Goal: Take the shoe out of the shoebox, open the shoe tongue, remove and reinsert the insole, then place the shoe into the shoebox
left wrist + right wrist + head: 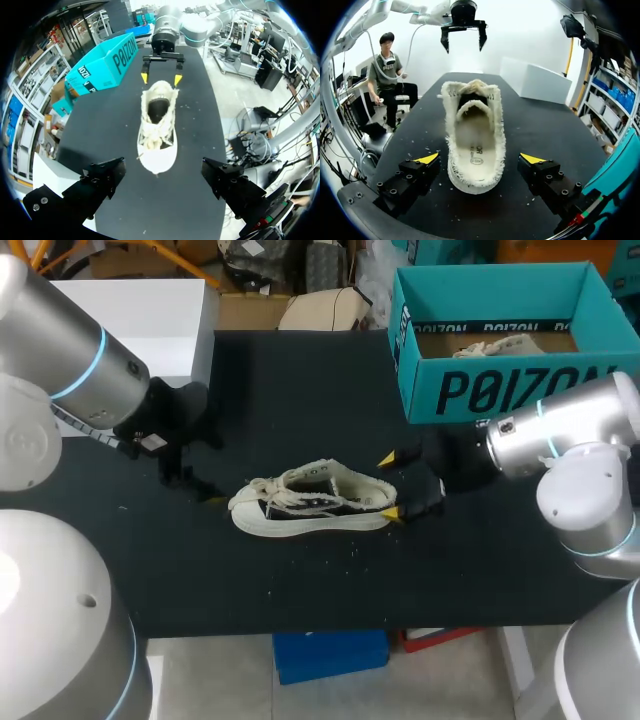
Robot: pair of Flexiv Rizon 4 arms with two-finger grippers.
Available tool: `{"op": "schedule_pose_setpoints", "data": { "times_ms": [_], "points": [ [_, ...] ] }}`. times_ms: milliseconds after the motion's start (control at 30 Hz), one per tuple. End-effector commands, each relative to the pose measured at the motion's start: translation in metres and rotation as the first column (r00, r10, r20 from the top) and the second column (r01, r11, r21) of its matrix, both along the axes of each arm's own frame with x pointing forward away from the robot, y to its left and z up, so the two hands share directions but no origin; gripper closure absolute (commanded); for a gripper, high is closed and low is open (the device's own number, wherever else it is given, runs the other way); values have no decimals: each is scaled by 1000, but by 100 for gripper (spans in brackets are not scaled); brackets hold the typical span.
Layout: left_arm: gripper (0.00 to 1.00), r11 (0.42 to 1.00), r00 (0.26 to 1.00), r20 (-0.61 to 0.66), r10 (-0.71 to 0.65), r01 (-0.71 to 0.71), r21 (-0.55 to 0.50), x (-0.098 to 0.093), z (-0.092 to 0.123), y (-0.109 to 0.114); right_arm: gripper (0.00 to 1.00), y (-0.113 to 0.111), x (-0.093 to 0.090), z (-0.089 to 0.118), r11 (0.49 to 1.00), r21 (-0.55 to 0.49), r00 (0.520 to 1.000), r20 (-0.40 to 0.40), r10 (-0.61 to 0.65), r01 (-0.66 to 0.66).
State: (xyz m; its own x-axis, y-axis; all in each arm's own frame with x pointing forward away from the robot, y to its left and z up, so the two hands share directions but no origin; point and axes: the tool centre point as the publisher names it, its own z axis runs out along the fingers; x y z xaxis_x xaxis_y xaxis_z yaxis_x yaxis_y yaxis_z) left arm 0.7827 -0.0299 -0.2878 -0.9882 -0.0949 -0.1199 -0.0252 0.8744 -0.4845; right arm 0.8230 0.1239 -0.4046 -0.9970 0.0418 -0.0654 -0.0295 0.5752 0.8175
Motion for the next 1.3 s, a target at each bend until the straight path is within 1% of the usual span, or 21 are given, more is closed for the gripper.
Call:
{"op": "schedule_pose_setpoints", "data": {
  "times_ms": [33, 467, 833, 1000, 1033, 1067, 1100, 1300],
  "points": [
    [0, 1000, 1000, 4, 0, 0, -2, -1, -2, 0, 0, 8, 6, -11, 1000, 6, 1000, -13, 12, -12],
    [0, 1000, 1000, 4, 0, 0, -2, -1, -2, 0, 0, 16, 2, -22, 1000, 27, 999, -38, 13, -12],
    [0, 1000, 1000, 4, 0, 0, -2, -1, -2, 0, 0, 21, 0, -33, 998, 62, 998, -56, -26, 30],
    [0, 1000, 1000, 4, 0, 0, -2, -1, -2, 0, 0, 22, -2, -38, 996, 83, 998, -61, -23, 28],
    [0, 1000, 1000, 4, 0, 0, -2, -1, -2, 0, 35, 23, -2, -39, 996, 82, 998, -58, -21, 26],
    [0, 1000, 1000, 4, 0, 0, -2, -1, -2, 0, 89, 23, -2, -39, 996, 80, 998, -53, -24, 28],
    [0, 1000, 1000, 4, 0, 0, -2, -1, -2, 0, 100, 23, -2, -39, 996, 80, 998, -53, -24, 28],
    [0, 1000, 1000, 4, 0, 0, -2, -1, -2, 0, 100, 23, -2, -39, 996, 80, 998, -53, -24, 28]
  ]
}}
